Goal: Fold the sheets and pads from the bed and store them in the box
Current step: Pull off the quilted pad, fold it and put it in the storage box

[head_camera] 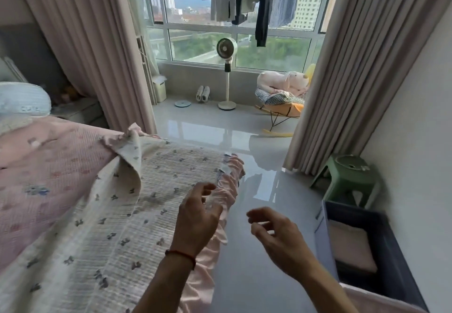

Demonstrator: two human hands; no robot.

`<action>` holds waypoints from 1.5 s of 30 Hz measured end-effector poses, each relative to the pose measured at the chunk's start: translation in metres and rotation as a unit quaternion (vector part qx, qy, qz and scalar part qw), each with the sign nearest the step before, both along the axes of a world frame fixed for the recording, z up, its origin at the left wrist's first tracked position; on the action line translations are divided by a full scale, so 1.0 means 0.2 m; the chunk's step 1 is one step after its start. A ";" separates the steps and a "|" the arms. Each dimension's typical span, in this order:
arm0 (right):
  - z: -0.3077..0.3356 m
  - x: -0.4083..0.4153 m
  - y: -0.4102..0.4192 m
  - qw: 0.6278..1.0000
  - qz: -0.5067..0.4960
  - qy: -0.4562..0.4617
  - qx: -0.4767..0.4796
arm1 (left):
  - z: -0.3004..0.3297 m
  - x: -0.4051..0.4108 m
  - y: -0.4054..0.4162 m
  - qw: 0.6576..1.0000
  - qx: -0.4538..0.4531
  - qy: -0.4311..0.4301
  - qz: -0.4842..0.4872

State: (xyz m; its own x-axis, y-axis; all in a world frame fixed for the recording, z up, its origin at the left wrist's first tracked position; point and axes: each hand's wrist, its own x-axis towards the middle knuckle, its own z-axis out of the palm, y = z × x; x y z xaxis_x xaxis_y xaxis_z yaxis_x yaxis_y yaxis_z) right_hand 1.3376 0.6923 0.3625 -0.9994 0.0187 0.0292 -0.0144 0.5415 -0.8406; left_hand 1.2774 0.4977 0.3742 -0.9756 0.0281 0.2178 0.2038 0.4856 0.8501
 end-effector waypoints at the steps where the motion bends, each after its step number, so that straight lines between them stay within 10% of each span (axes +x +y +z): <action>1: -0.03 -0.11 0.05 1.000 0.000 -0.004 -0.001 | -0.01 -0.11 0.04 1.000 -0.013 0.004 0.003; 10: -0.18 -1.38 0.54 0.992 0.117 -0.031 -0.032 | -0.16 -1.11 0.30 0.991 -0.111 -0.049 0.056; 23: -0.20 -3.21 0.32 0.924 0.366 -0.020 0.106 | -0.43 -2.27 0.14 0.934 -0.004 -0.176 0.311; 39: -1.27 -4.93 -0.92 0.731 0.579 -0.154 0.328 | -1.06 -3.38 -0.55 0.778 0.010 -0.411 0.476; 45: -2.02 -5.41 -1.48 0.651 0.634 -0.051 0.414 | -1.58 -3.76 -1.03 0.733 -0.059 -0.422 0.530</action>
State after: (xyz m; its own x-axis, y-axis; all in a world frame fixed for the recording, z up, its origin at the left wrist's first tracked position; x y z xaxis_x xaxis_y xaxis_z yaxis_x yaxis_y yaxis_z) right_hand 0.2558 0.3955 -0.0409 -0.1942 -0.8030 -0.5634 -0.8582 0.4173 -0.2989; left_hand 0.5254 0.2914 0.0591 -0.2489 -0.8727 -0.4201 -0.9159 0.0710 0.3952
